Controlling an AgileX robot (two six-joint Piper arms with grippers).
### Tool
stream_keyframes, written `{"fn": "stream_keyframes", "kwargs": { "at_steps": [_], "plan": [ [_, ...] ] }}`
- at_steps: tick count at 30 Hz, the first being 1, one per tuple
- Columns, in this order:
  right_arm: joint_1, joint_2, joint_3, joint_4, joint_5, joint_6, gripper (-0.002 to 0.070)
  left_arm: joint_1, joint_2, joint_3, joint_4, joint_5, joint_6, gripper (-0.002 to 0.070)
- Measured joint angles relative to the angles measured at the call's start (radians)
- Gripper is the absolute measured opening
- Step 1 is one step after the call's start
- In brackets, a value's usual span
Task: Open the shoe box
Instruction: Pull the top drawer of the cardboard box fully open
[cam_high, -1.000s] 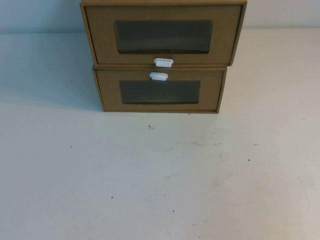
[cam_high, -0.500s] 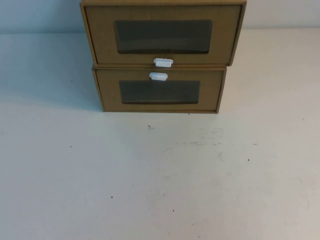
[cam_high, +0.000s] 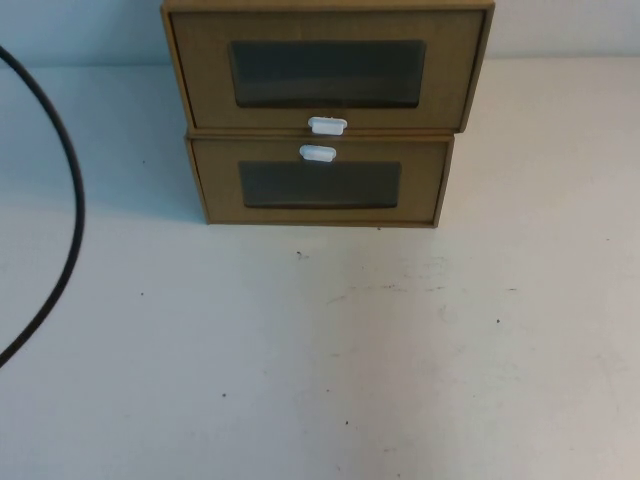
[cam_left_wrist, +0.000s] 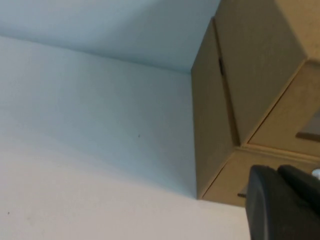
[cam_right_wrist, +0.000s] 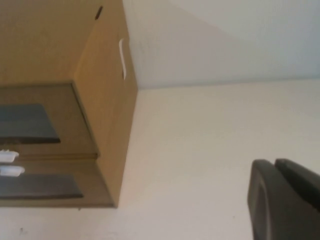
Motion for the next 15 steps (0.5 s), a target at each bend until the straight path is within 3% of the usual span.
{"fn": "stream_keyframes", "kwargs": {
  "at_steps": [10,15],
  "plan": [
    [0.119,0.219,-0.001,0.093,0.008,0.000,-0.0013,0.000,0.181,0.000,-0.007,-0.046,0.003,-0.0006],
    [0.137,0.324,-0.001,0.165,0.000,-0.047,-0.0013,0.000,0.217,0.000,-0.114,-0.105,0.001,-0.0006]
  ]
}}
